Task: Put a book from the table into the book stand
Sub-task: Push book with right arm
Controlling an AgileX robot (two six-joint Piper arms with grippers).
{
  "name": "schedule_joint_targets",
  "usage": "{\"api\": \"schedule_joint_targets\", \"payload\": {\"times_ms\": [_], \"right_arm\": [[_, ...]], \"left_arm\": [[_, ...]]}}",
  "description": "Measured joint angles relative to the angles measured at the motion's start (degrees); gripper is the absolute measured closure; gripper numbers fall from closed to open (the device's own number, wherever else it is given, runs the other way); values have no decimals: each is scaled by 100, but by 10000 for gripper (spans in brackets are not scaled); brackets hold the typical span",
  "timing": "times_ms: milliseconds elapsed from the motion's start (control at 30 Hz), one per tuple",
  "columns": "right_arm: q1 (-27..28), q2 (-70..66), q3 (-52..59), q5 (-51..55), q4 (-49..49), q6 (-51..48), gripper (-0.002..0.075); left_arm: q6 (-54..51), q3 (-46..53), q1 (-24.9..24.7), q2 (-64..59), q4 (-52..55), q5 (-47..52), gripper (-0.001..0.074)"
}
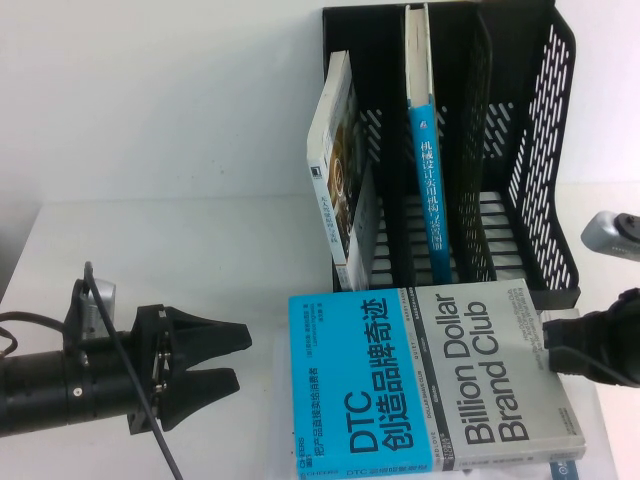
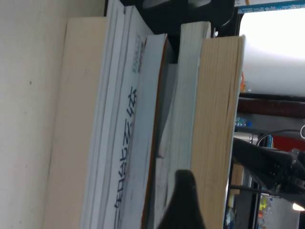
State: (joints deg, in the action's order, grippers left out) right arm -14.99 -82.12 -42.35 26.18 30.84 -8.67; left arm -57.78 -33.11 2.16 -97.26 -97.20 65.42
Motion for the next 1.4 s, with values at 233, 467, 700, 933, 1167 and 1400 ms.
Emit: {"api": "schedule_joint_targets", "payload": {"times_ms": [233,467,700,933,1167,1400], "right_arm": [[-21,126,0,-45,73,-11,726],[163,445,-192,257,-209,236,726],[525,442,-276,584,-475,202,727],[514,-129,-276,836,-443,-62,727],[83,-219,-286,968,-104,-393,727],[-427,-243,-286,833,332,-508,727]], "left_arm": [[-57,0,0,0,0,0,216],[-69,0,0,0,0,0,215],[-152,0,0,0,0,0,215],[-195,0,0,0,0,0,215],[-199,0,0,0,0,0,215],[-210,0,0,0,0,0,215]]}}
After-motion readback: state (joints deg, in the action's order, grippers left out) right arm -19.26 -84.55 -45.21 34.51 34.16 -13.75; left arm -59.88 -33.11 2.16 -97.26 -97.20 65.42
